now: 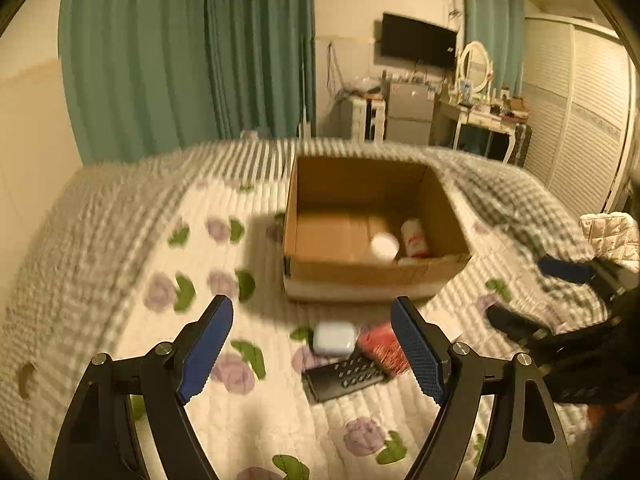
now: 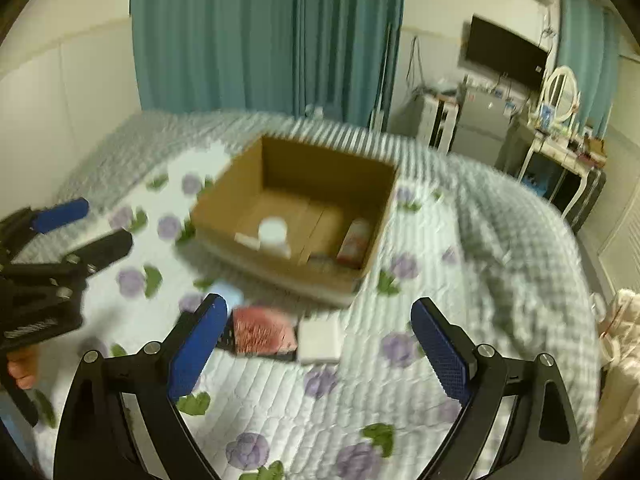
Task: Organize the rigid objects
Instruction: 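Reach left tool to the blue earbuds case while right tool reaches the other charger cube, then grasp the earbuds case with left tool while right tool grasps the white charger cube, then carry the earbuds case into the box with left tool while right tool drops the cube in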
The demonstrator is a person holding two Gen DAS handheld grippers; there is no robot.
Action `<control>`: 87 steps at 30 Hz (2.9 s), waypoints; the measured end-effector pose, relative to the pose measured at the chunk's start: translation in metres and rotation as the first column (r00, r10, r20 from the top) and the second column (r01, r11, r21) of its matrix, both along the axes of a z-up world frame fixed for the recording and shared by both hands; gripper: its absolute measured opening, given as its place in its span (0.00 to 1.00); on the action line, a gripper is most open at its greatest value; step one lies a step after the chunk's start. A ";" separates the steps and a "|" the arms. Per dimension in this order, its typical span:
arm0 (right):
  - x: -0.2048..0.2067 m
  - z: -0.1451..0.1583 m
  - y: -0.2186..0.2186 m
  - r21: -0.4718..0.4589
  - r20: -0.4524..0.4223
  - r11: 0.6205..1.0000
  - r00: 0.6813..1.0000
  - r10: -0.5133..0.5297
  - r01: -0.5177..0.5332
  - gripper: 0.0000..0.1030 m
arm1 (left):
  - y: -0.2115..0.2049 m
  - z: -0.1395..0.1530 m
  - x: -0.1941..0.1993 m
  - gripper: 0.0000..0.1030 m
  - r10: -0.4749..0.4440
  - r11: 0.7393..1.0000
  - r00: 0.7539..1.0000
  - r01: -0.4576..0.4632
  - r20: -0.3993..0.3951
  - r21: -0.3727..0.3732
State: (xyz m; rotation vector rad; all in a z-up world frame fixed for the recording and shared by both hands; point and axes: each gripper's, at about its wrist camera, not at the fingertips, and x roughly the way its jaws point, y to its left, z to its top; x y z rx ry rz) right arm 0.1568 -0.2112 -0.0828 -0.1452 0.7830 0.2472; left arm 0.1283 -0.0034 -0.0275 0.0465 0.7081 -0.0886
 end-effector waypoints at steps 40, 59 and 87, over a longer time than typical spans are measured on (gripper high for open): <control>0.077 -0.132 -0.024 0.017 -0.296 0.995 0.951 -0.086 0.095 0.50 | -0.041 -0.153 0.107 0.50 0.017 0.988 0.932 0.041 -0.363 0.152; 0.041 -0.066 -0.009 0.038 -0.156 0.995 0.984 -0.086 0.093 0.49 | -0.050 -0.062 0.031 0.49 -0.082 0.995 0.974 0.092 -0.213 0.038; 0.174 0.041 0.002 0.060 0.022 0.998 1.000 0.007 -0.009 0.50 | -0.037 0.024 0.159 0.49 -0.067 0.997 0.998 0.067 0.008 0.043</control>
